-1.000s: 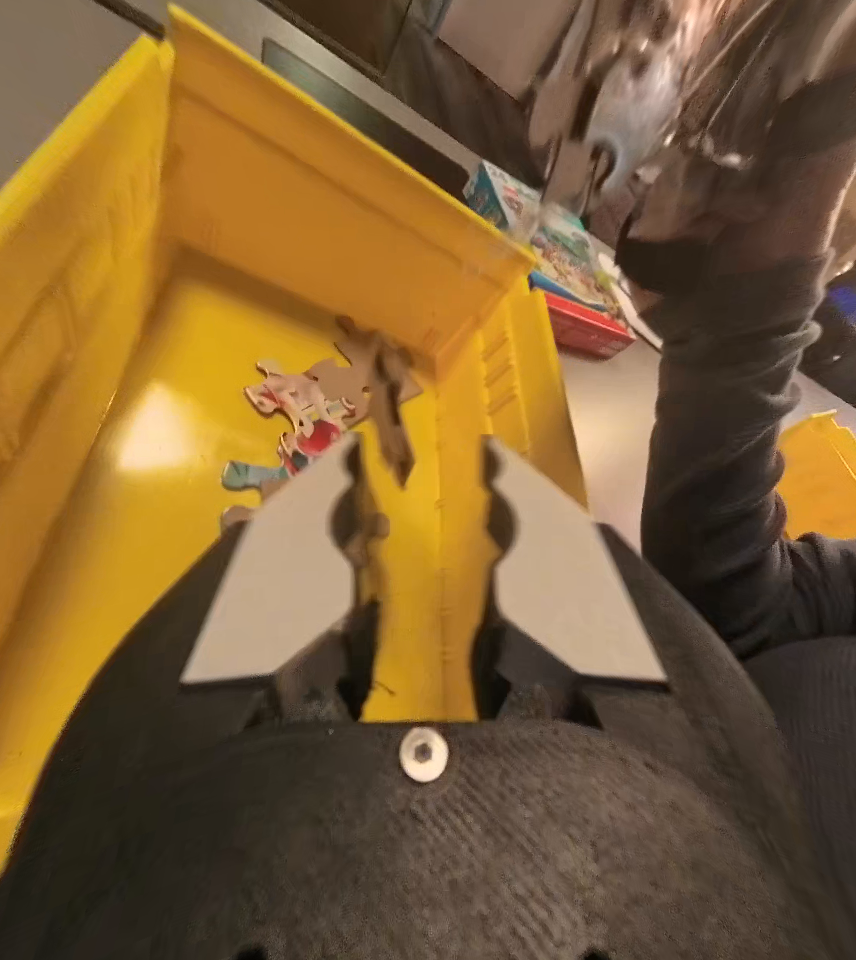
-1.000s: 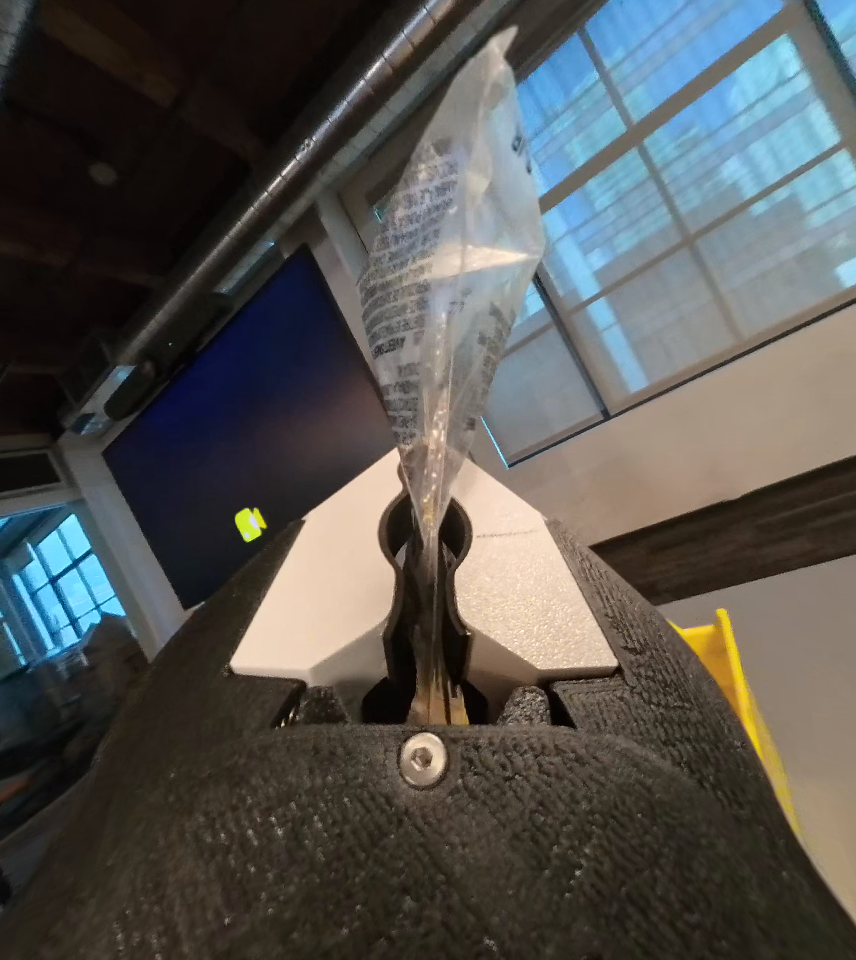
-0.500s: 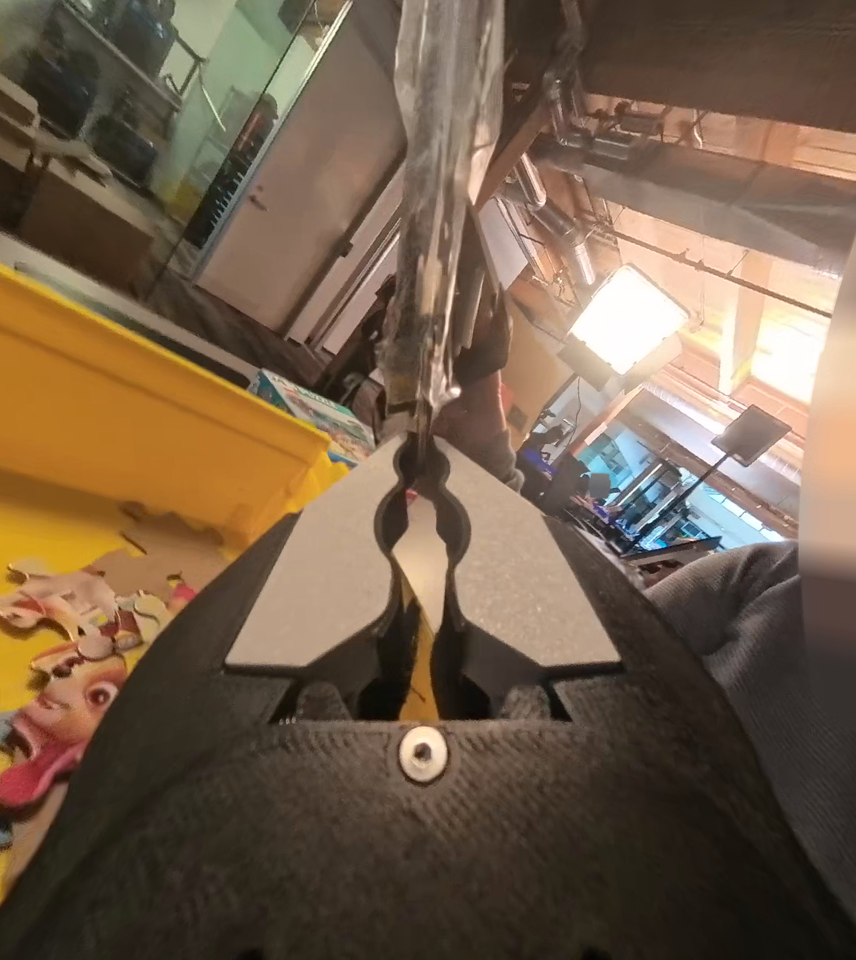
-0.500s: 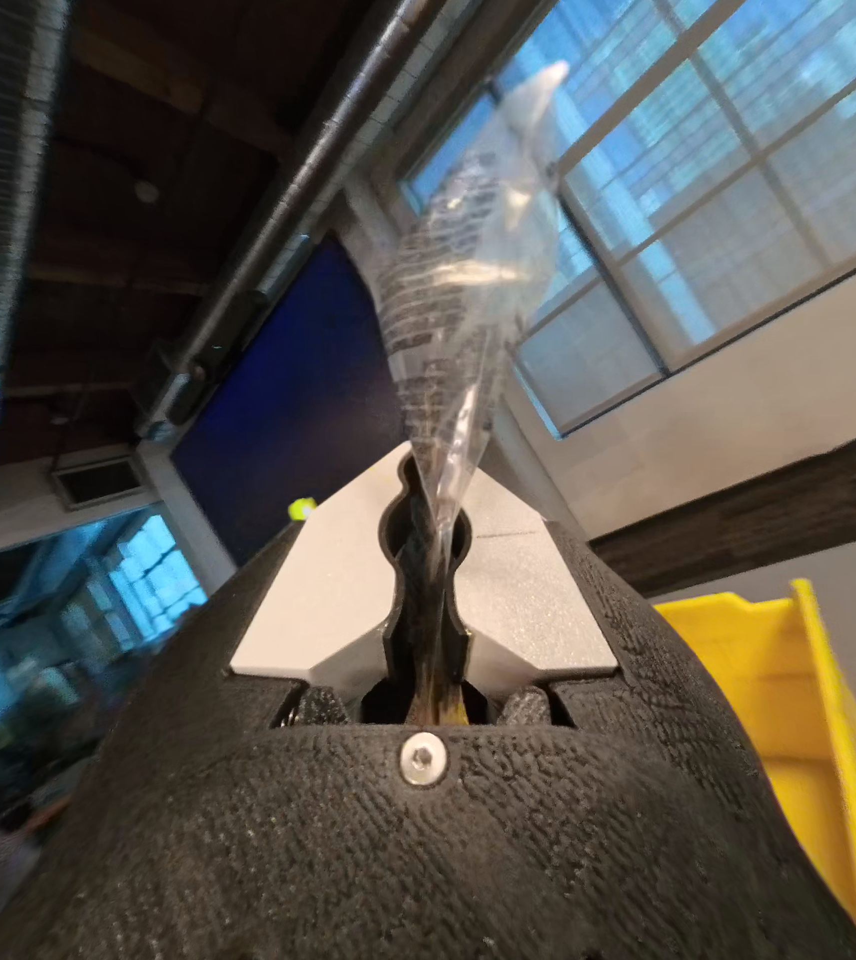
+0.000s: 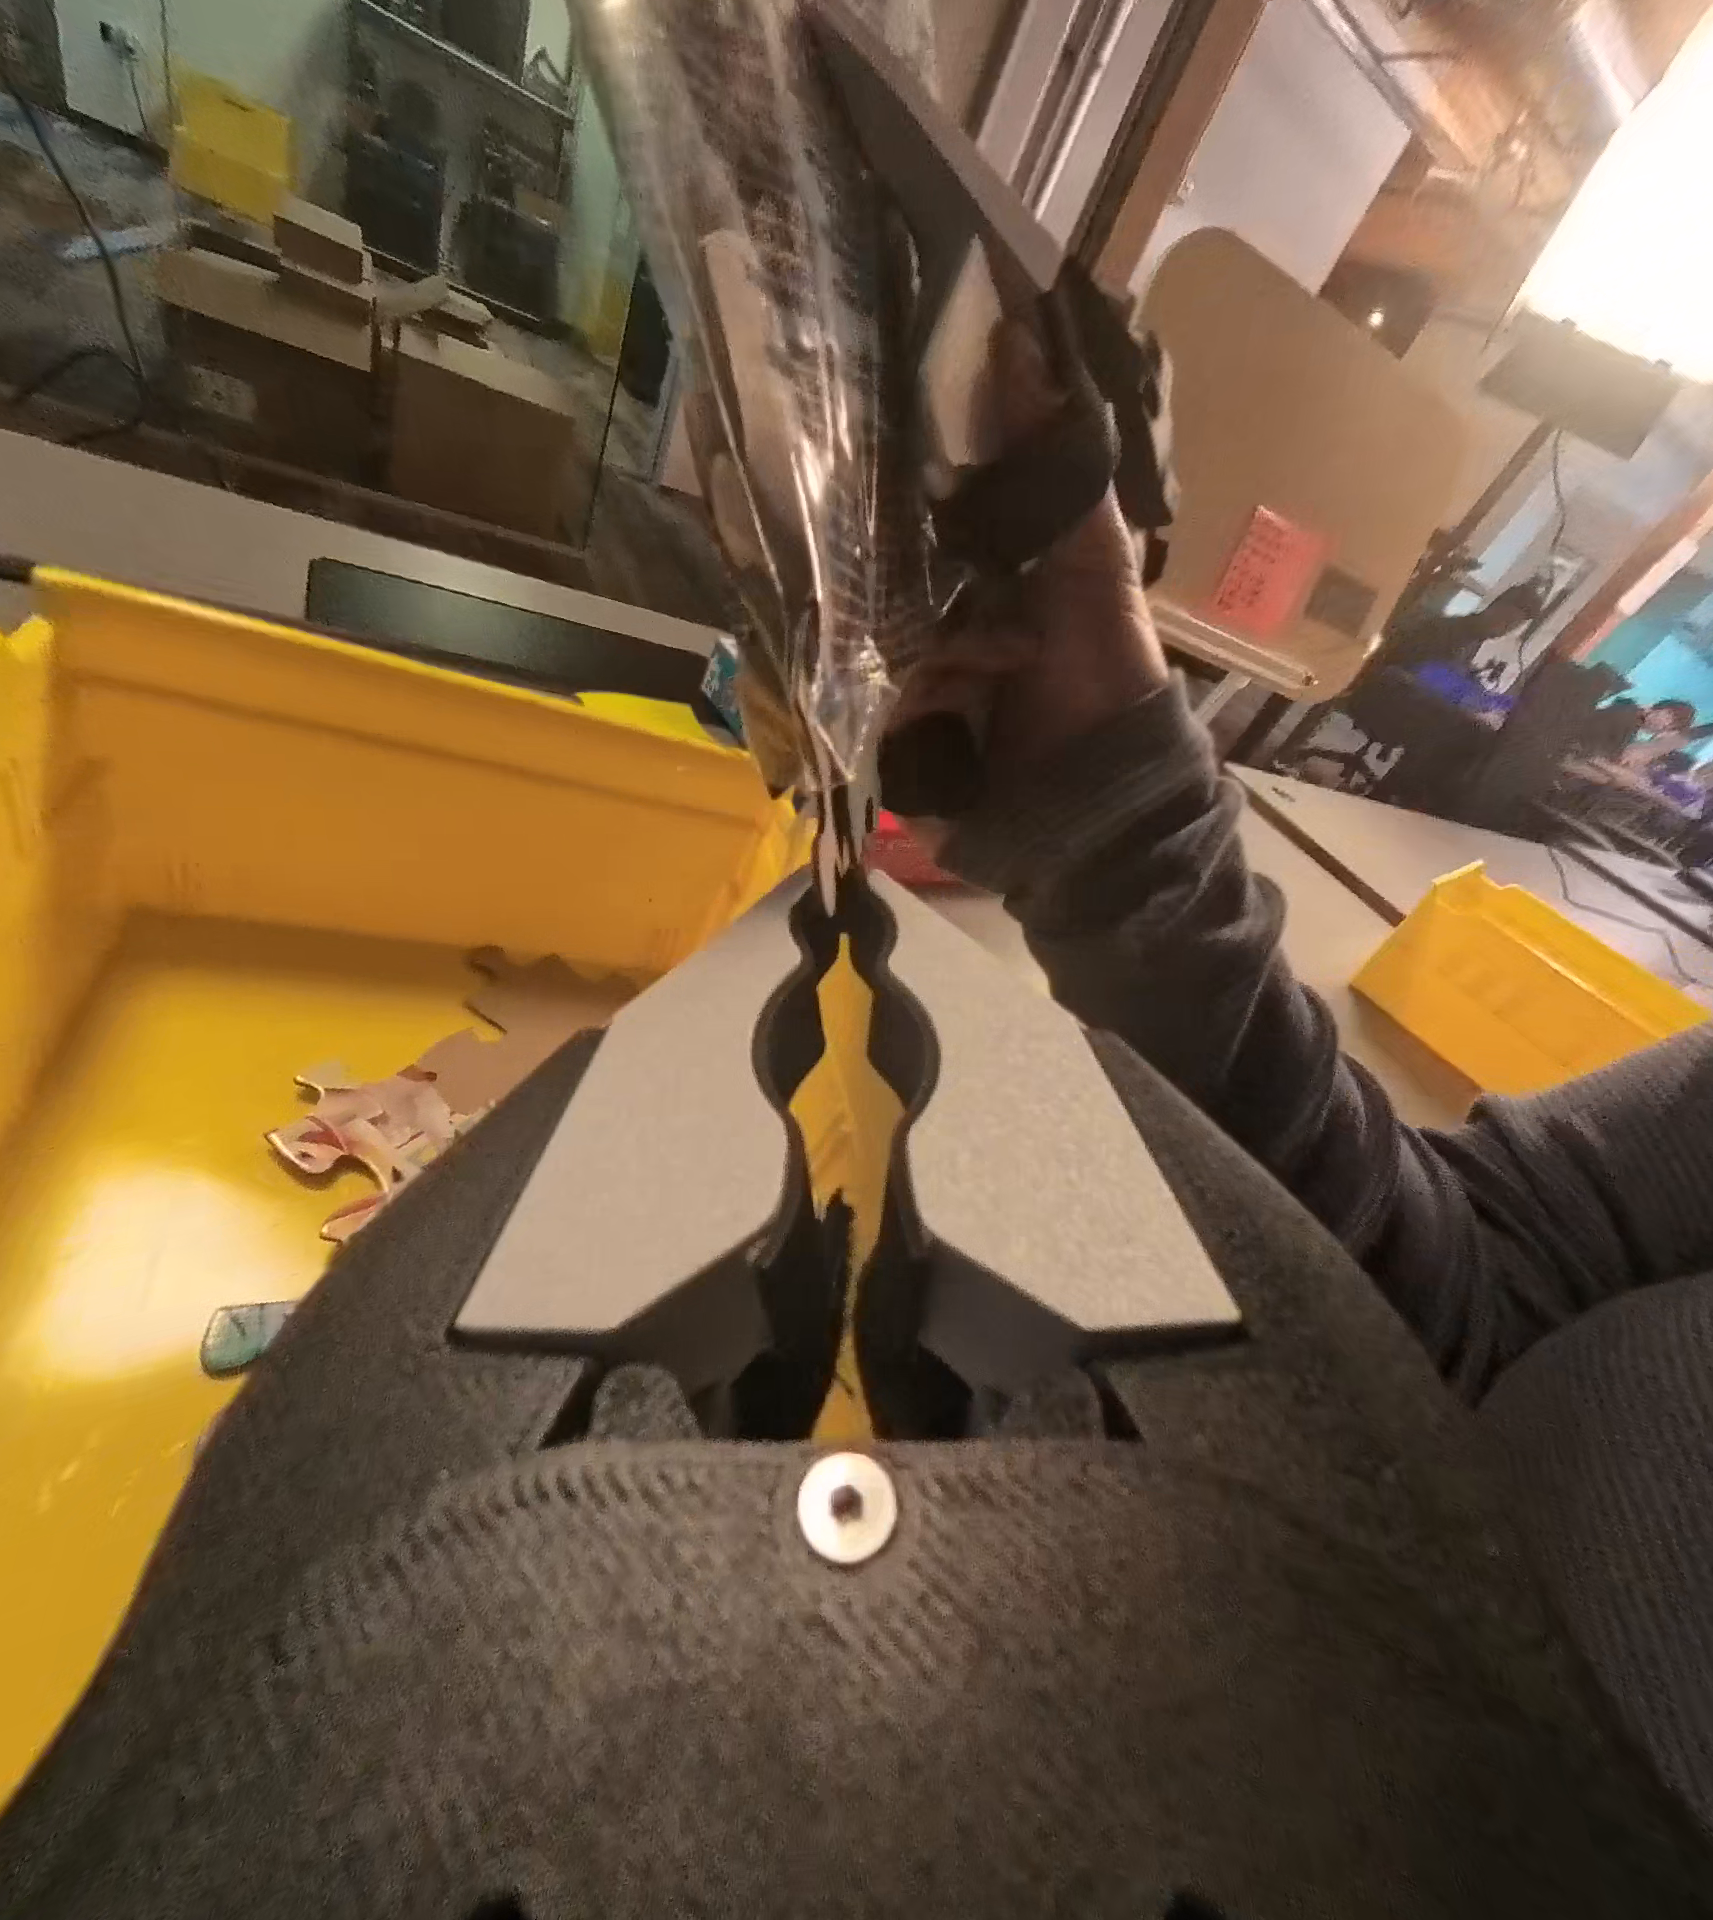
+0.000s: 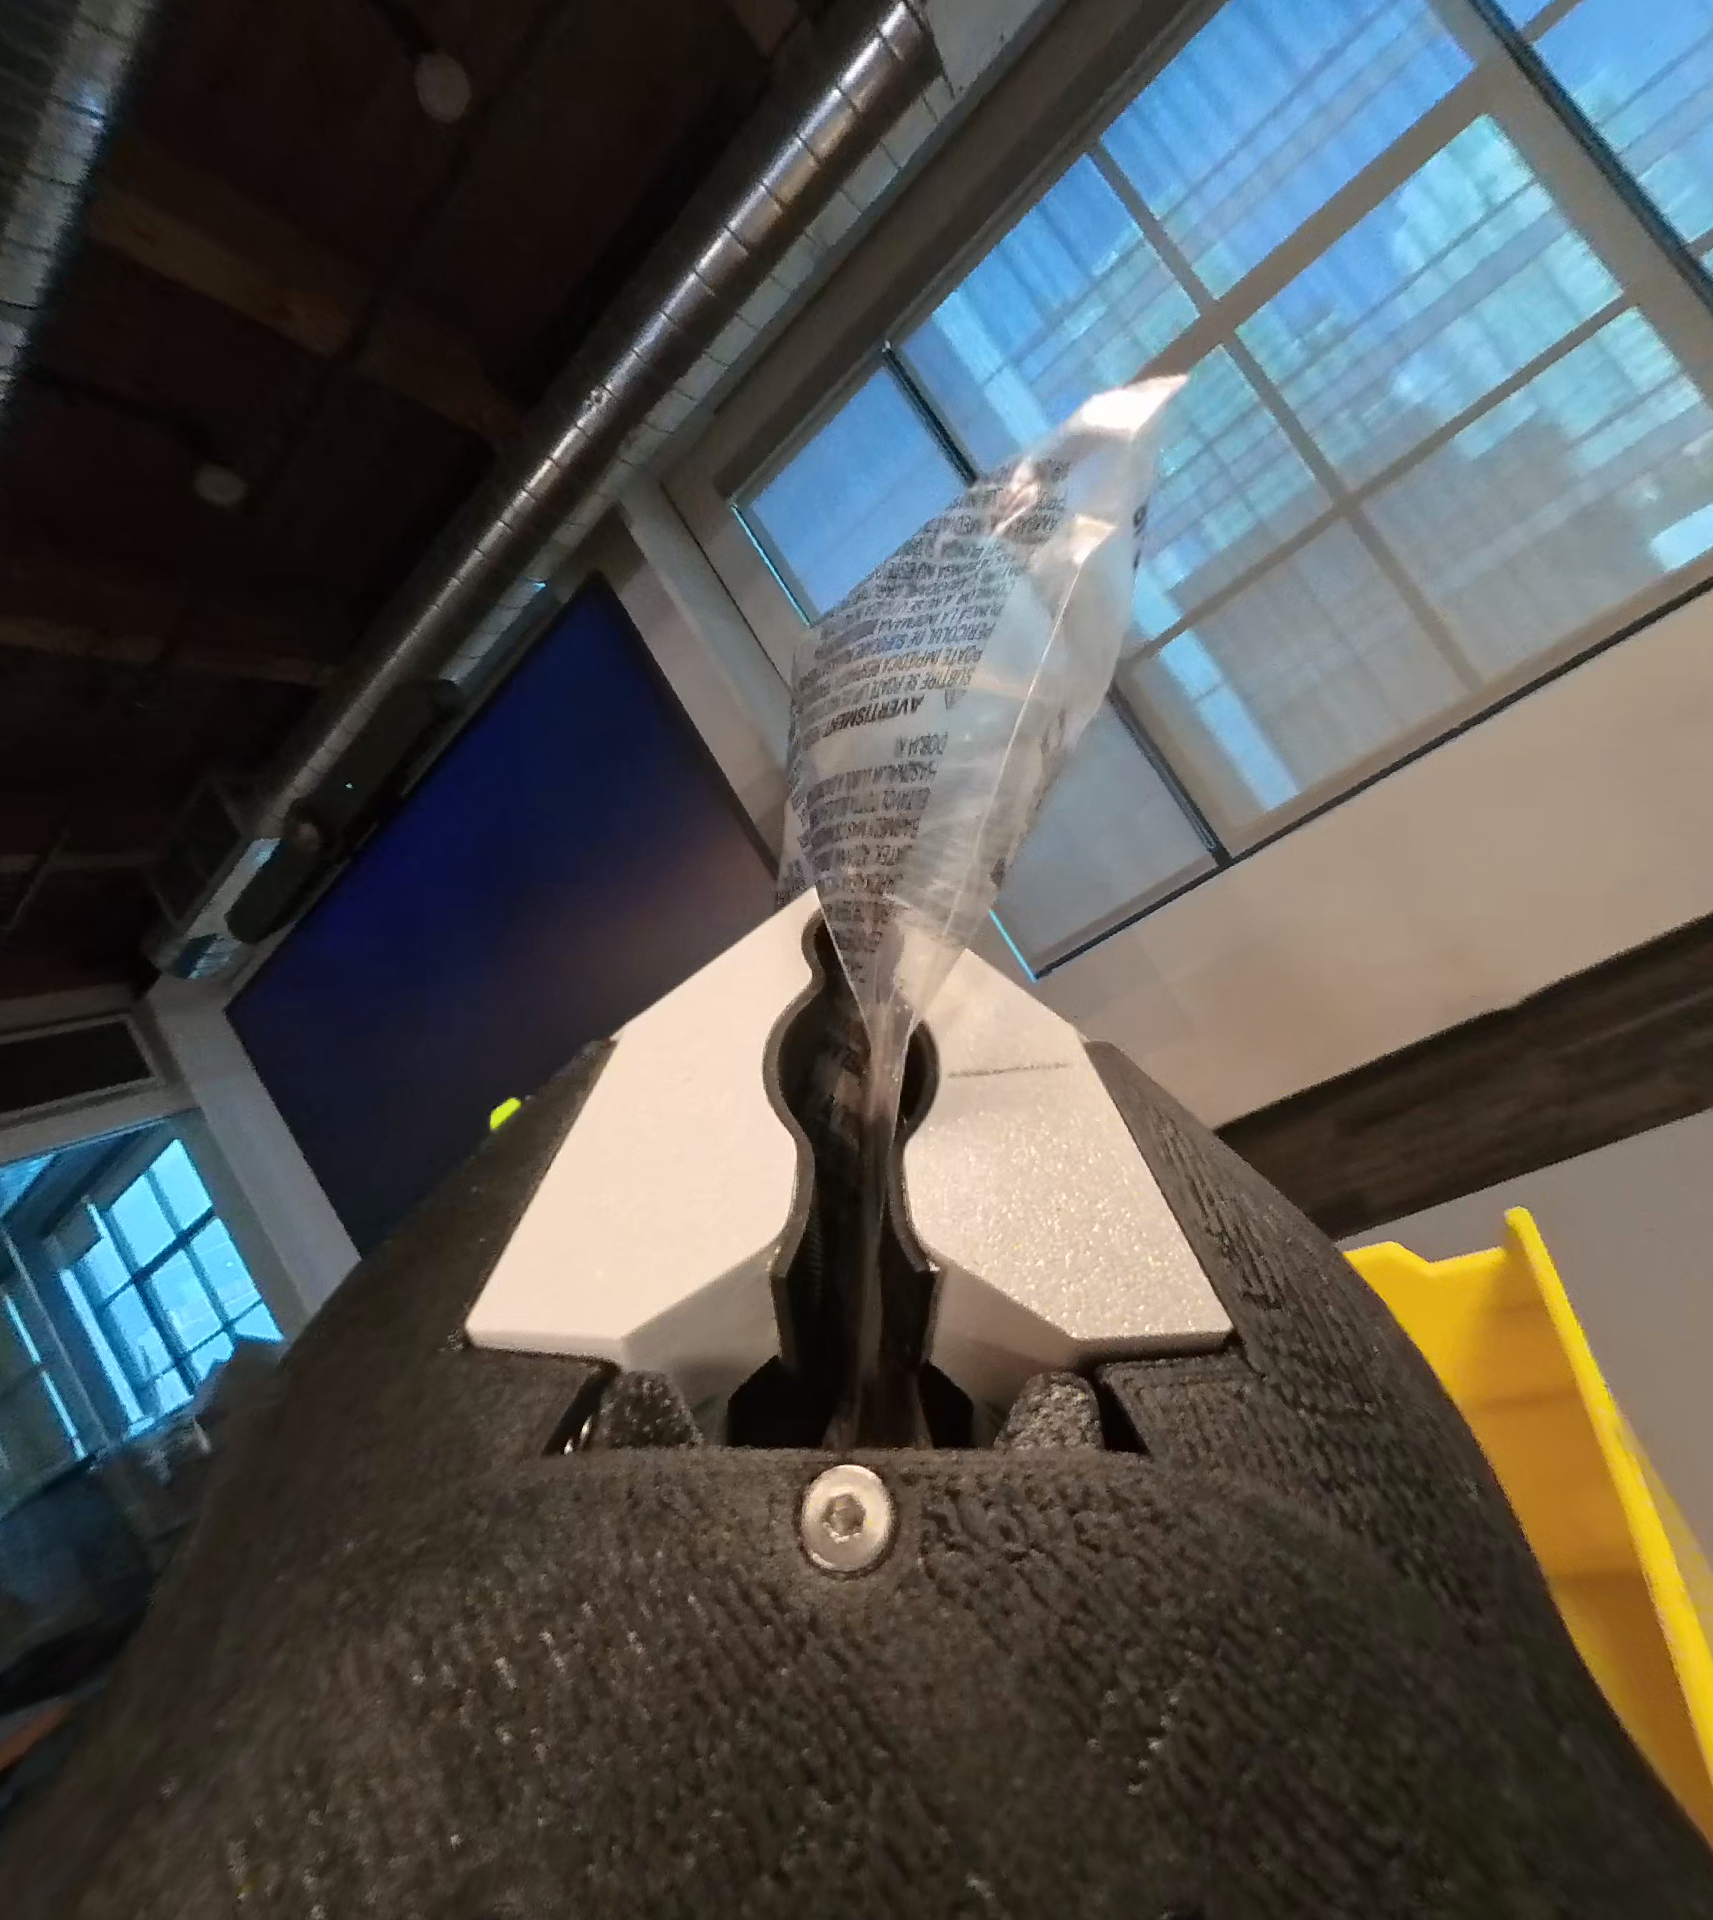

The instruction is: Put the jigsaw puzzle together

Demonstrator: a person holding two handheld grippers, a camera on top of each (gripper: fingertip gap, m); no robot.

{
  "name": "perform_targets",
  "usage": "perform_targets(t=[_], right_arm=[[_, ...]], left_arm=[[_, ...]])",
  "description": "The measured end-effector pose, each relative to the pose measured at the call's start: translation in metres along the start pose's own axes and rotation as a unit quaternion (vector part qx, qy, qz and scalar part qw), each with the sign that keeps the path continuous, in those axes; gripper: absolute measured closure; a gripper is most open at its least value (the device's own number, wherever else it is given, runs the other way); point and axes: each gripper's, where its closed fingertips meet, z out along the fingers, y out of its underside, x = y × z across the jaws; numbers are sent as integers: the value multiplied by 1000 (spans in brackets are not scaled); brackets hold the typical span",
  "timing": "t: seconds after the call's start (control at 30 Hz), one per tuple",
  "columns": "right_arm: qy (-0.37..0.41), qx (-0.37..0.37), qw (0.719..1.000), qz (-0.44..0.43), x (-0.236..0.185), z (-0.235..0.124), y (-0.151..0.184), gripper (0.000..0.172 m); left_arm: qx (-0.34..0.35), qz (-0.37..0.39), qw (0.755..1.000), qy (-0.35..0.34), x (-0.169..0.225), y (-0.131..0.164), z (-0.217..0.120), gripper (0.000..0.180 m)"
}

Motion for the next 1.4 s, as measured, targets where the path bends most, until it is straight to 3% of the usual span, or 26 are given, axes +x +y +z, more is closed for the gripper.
perform_targets(t=[0.17,0.23,0.27,0.3,0.57,0.7,0.8,0.97,1.03,1.1,1.2,1.4], right_arm=[[-66,-29,997,15,-17,0,-1,172],[-82,-33,996,21,-19,-2,-1,172],[-80,-31,996,20,-18,-3,-2,172],[-82,-25,996,20,-19,-3,-3,172],[-99,117,986,65,-30,-2,-24,172],[-95,142,983,66,-33,0,-23,172],[-84,73,994,21,-33,8,-13,172],[14,4,987,-162,-15,-6,-24,112],[9,-18,975,-223,-26,-7,-23,102],[-9,-52,959,-278,-39,-3,-12,88],[-26,-135,920,-366,-45,4,23,83],[-66,-260,853,-447,-30,-11,74,91]], left_arm=[[61,-66,995,45,1,-23,-13,180],[109,-87,988,67,2,-35,-19,160],[111,-91,987,72,2,-35,-19,175],[111,-85,988,69,1,-34,-18,178],[208,-86,969,103,13,-44,-13,178],[231,-113,959,122,12,-42,-15,179],[206,-48,975,71,3,-44,-27,179],[135,127,977,-103,-29,-48,-57,179],[112,175,970,-129,-31,-50,-63,179],[88,213,964,-132,-28,-53,-63,179],[36,268,957,-106,-22,-51,-55,179],[5,303,953,13,6,-56,-49,179]])
